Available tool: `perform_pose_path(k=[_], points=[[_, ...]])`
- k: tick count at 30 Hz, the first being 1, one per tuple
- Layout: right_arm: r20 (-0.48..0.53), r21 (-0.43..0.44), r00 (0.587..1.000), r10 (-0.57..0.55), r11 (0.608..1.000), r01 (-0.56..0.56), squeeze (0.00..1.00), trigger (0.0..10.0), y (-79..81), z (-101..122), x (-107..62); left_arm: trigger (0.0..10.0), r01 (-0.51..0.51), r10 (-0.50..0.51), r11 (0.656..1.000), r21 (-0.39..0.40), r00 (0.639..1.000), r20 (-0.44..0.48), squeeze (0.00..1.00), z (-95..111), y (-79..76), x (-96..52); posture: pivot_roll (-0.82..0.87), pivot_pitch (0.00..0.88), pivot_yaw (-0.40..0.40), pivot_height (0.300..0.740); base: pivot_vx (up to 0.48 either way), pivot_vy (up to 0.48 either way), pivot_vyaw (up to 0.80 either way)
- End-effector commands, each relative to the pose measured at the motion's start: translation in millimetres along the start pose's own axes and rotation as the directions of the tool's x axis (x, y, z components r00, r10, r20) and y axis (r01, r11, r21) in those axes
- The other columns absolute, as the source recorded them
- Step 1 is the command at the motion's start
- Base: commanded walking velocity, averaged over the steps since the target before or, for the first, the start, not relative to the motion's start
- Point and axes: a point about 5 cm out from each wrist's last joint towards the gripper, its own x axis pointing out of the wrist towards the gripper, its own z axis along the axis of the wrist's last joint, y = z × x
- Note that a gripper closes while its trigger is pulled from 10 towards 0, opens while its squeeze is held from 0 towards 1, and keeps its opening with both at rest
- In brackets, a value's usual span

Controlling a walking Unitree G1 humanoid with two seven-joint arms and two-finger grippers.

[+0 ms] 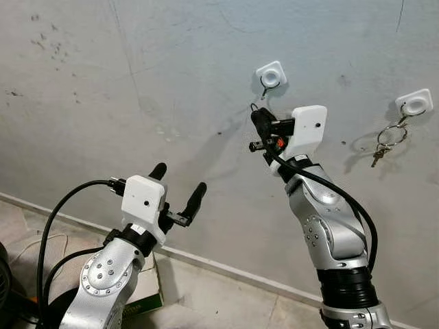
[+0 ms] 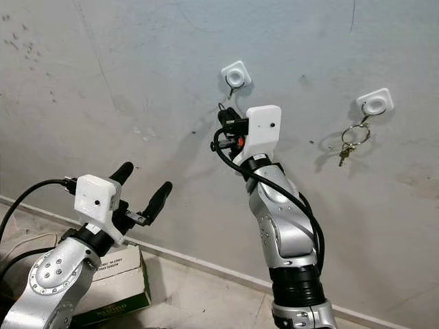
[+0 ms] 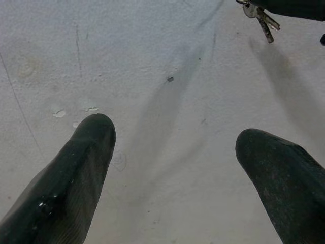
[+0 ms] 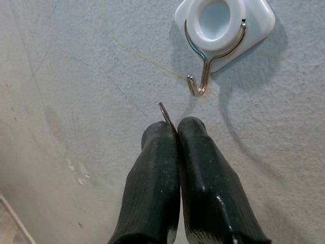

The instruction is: Hang keys on a hook

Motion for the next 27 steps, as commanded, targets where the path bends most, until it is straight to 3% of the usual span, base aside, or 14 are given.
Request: perform_pose_path(k=[1, 13, 27], points=[[0.021, 0.014, 0.999, 0.029, 0.999, -0.029, 0.00, 10.0, 1.9, 4, 2.6, 10.0, -0.005, 0.005, 1.000, 0.004, 1.000, 0.003, 0.00, 0, 1.4, 2.4, 0.19, 0.030, -0.012, 0.740, 0.000, 0.000, 0.00], [0.033, 0.066, 0.996, 0.081, 0.994, -0.083, 0.00, 10.0, -0.1, 7, 0.5, 10.0, -0.006, 0.006, 1.000, 0.001, 1.000, 0.003, 0.00, -1, 1.6, 2.5, 0.19, 0.030, -0.011, 0.740, 0.000, 0.000, 0.00], [0.043, 0.133, 0.999, 0.031, 0.990, -0.037, 0.00, 10.0, -10.3, 9, 3.9, 10.0, -0.003, 0.003, 1.000, 0.001, 1.000, 0.005, 0.00, -1, -0.2, 3.1, 0.19, 0.033, -0.010, 0.740, 0.000, 0.000, 0.00]])
